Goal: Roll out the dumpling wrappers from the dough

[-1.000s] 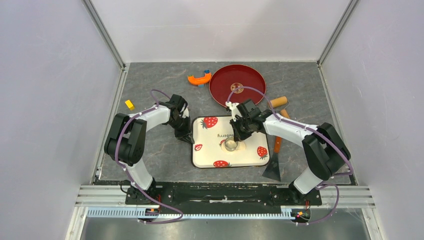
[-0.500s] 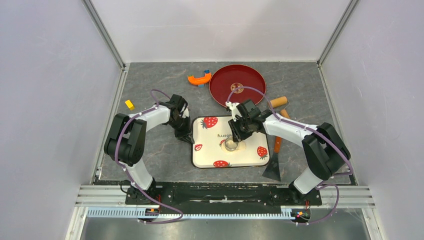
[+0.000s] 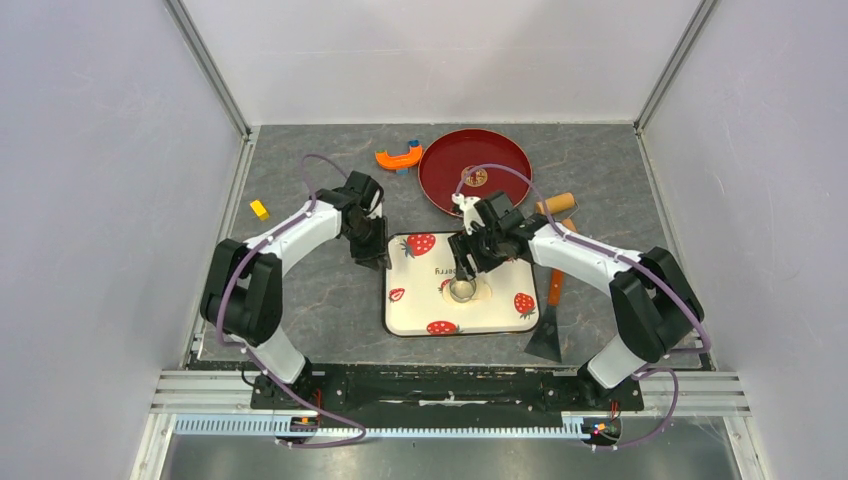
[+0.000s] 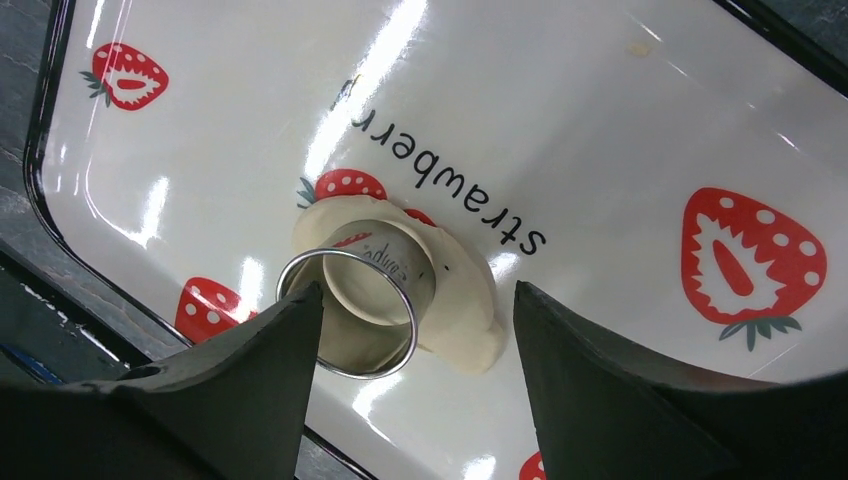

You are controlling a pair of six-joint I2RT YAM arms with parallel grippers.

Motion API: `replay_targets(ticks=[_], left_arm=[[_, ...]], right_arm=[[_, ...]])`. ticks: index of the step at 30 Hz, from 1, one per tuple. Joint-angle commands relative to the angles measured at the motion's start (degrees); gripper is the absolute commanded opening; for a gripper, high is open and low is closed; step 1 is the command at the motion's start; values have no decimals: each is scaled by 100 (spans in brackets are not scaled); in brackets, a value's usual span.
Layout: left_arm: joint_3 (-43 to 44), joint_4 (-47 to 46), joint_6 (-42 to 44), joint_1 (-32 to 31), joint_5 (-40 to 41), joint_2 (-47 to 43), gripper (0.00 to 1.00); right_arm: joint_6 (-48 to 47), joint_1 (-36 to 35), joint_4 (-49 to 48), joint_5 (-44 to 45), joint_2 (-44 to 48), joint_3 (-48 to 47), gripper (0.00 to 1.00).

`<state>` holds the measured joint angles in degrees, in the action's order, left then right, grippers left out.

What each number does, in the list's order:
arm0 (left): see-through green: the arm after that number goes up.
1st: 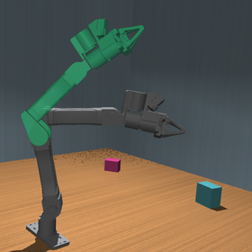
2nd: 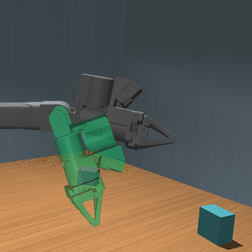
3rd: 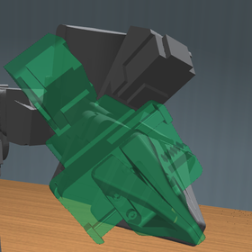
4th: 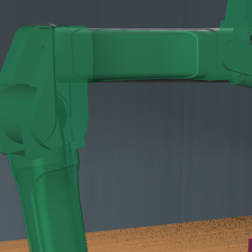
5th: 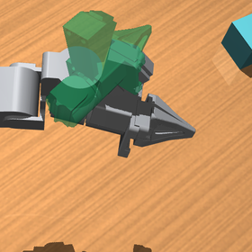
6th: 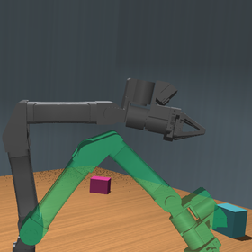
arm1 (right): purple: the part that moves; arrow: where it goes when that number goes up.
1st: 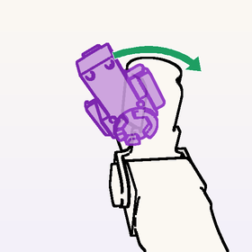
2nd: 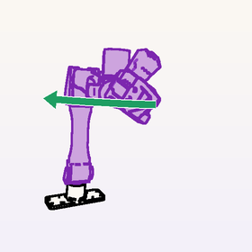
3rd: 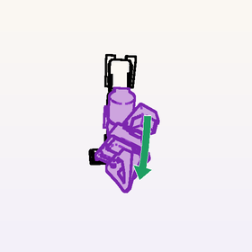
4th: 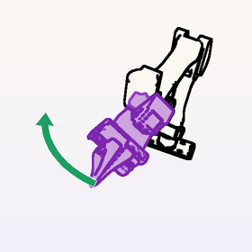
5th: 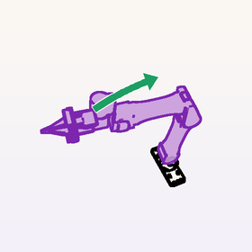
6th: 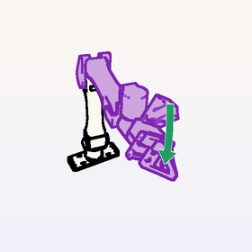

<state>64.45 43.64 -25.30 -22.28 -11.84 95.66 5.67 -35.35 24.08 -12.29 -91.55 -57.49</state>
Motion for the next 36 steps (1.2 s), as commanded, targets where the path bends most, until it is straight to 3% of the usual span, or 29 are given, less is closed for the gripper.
replay_targets(ticks=[1,7,15,21,36], left_arm=[[500,176,137,-226,142,-240,38],[736,-106,-195,-556,-520,-3,37],[661,-965,-800,-1056,-1540,427,36],[607,-1202,-1002,-1329,-1733,614,35],[701,-1245,-1057,-1727,-1636,1031,34]], right_arm=[[132,245,-78,-375,217,-111,72],[390,854,-345,-1297,410,370,68],[698,1408,-682,-2389,454,1006,49],[780,1408,-810,-2709,362,1168,41],[848,1408,-989,-2865,54,1160,37]])
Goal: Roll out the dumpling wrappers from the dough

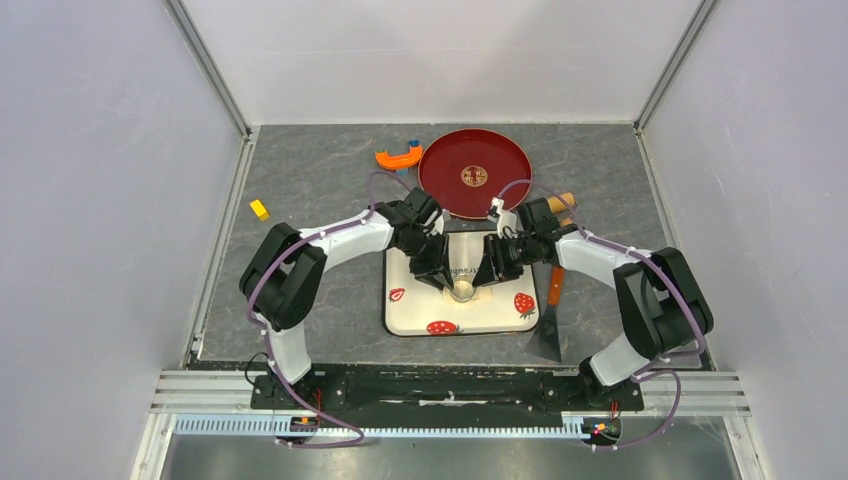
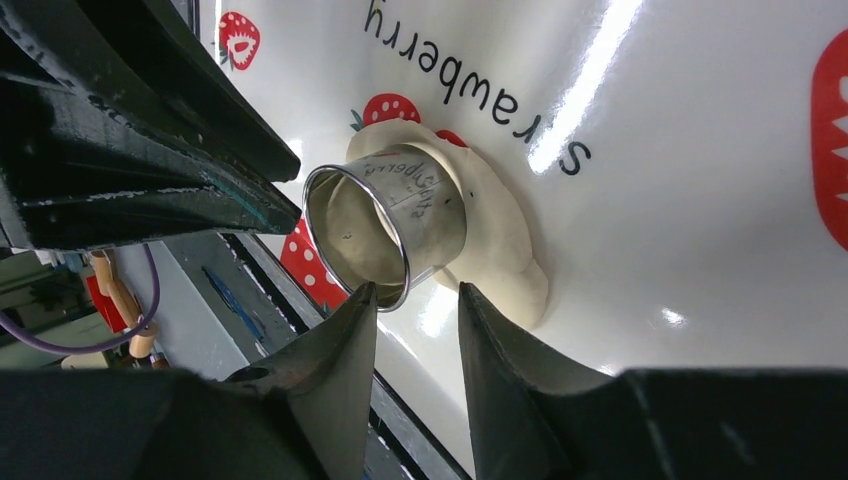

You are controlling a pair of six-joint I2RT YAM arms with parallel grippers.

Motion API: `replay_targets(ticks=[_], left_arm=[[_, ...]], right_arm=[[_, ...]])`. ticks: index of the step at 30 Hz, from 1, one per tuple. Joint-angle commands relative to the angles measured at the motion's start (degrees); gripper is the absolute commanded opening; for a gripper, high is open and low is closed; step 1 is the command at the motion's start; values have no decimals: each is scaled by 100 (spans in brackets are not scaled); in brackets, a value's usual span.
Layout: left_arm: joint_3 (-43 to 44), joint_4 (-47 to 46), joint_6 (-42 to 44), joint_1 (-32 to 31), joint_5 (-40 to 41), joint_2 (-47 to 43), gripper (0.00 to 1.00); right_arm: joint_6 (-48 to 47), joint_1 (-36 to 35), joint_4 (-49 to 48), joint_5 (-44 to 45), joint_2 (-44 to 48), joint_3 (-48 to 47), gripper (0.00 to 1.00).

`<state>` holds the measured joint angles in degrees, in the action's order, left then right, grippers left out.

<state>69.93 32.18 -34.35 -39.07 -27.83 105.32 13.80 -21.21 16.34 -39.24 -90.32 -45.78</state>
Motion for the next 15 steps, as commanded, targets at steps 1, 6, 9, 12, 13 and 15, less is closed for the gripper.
replay_targets(ticks=[1,6,9,12,13,15], left_arm=[[161,-92,-143,-57,-15,91,33],[183,-72,-118,-66,47,180,31],[205,-63,-102,-75,58,233,29],[262,0,-74,-83,125,308,28],[274,13,-55,-83,144,342,28],[292,29,-39,-83,147,392,27]], right_arm=[[34,-8,-223,-180,-85,-10,36],[10,-5,-257,-184,-148,25,32],[30,-6,-273,-198,-224,25,28],[12,-6,-275,-225,-334,30,21],[-4,-6,-272,-224,-357,38,20],[-24,-6,-268,-224,-404,51,17]])
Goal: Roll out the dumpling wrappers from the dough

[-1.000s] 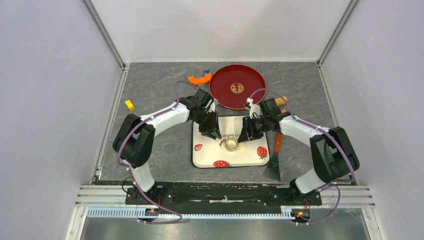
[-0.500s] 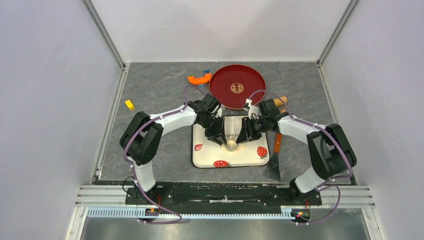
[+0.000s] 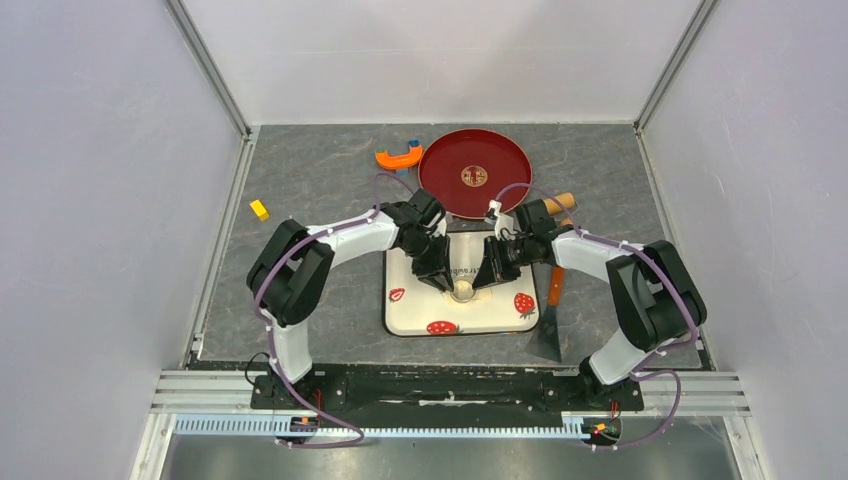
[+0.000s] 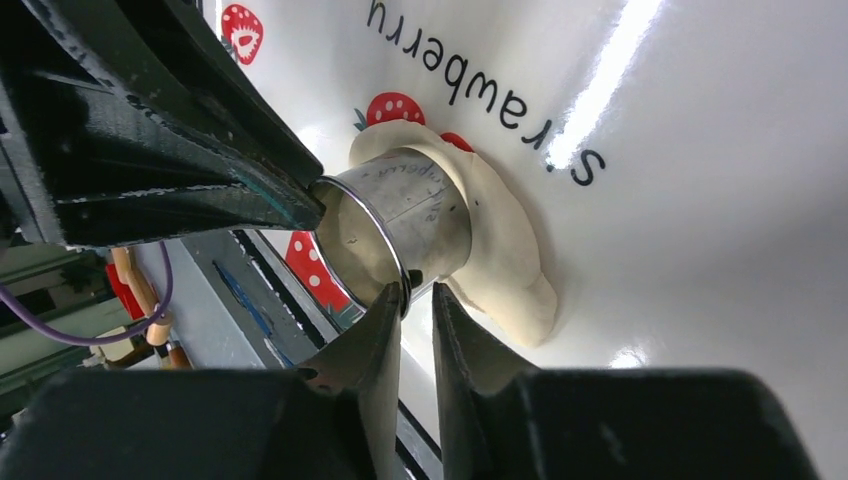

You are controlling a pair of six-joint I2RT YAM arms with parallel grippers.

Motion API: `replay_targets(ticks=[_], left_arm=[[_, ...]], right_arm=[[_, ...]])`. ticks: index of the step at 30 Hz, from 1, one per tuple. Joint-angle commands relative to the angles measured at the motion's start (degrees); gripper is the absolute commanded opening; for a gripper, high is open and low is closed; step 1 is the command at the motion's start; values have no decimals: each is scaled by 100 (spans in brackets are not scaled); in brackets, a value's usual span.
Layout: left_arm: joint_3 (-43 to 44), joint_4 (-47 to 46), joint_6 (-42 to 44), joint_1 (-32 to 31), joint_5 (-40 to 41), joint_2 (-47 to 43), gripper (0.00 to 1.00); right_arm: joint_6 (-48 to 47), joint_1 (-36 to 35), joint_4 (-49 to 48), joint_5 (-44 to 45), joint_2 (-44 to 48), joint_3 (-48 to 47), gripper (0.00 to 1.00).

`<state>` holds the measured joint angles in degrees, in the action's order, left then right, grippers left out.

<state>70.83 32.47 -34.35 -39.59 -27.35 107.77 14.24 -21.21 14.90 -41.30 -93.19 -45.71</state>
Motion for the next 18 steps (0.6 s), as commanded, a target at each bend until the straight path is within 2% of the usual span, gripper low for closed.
replay_targets(ticks=[1,5,11,14,18], left_arm=[[203,0,-31,-31,99,172,26],[203,-8,-24,-40,133,263,20],[177,-1,-3,-48,204,416,9],[177,40,-4,-55,239,526,3],[135,62,-8,-57,300,610,2]], right_arm=[[-81,-3,-125,-10,-151,49,16],[-140,-6,-101,63,-242,71,13],[-334,-15,98,310,-400,54,0],[-440,-20,175,434,-452,61,0],[-547,-27,240,615,-540,89,0]])
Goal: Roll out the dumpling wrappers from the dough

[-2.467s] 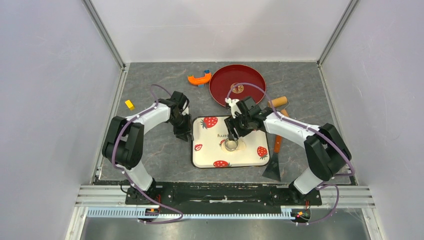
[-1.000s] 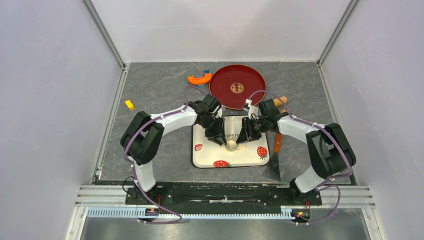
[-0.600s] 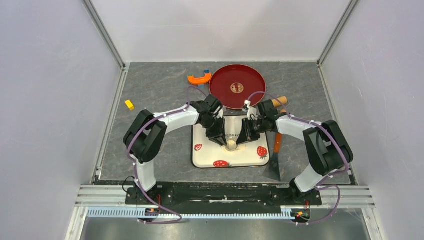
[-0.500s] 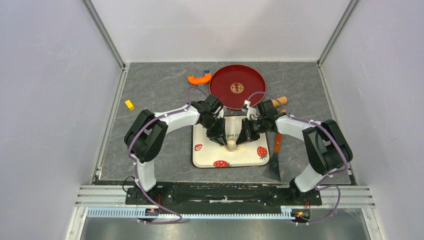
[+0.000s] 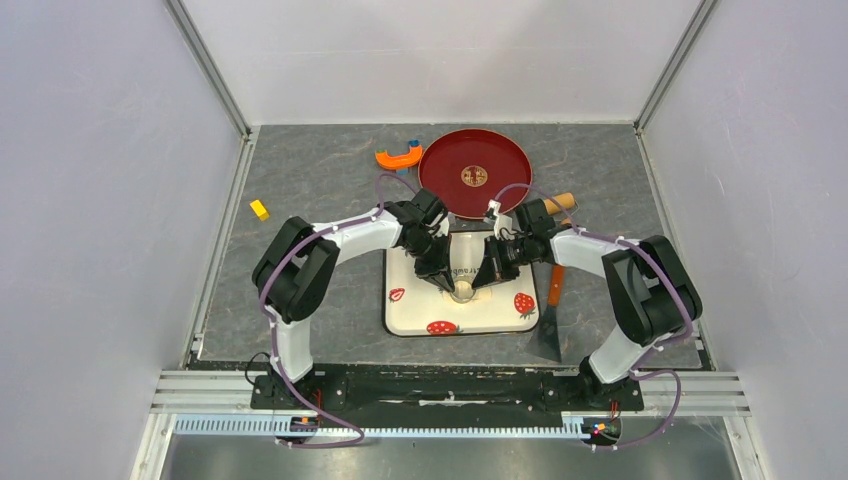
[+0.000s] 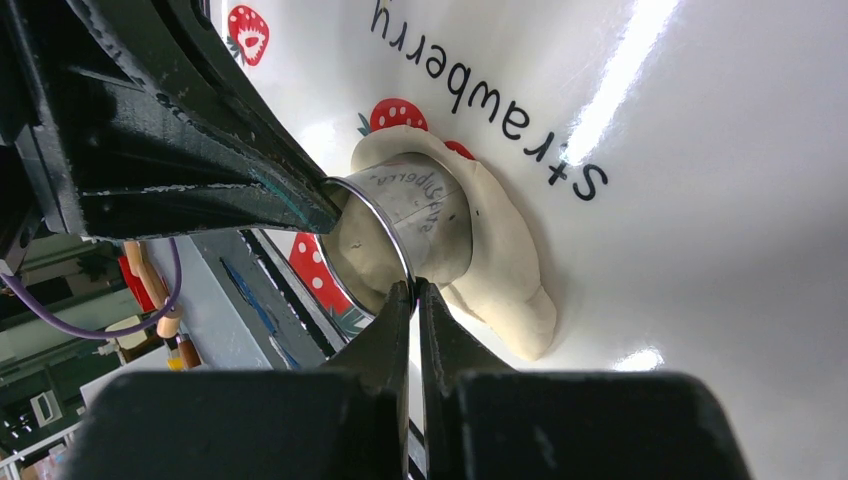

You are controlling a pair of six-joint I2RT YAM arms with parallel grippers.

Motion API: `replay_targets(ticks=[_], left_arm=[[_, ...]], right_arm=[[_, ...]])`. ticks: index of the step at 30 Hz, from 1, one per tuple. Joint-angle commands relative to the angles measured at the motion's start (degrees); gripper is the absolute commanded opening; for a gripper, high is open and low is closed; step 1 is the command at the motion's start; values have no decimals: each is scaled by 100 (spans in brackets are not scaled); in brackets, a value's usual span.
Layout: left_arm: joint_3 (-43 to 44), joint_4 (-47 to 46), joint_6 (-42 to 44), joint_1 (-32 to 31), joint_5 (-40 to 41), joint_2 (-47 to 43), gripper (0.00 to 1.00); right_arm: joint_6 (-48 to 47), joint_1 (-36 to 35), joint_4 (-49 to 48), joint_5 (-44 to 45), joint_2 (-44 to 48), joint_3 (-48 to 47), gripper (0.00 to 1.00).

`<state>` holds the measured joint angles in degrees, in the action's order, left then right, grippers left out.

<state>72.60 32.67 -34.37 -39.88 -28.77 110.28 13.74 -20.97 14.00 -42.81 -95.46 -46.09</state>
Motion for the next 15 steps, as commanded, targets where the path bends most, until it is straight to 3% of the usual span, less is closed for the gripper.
replay_targets(ticks=[1,15], left_arm=[[-59,48,7,-29,457,371,2],[-244,165,-48,-38,814,629,2]], right_arm=[[-527,-60,347,797,-338,134,0],[-904,-170,776,1487,-702,135,0]])
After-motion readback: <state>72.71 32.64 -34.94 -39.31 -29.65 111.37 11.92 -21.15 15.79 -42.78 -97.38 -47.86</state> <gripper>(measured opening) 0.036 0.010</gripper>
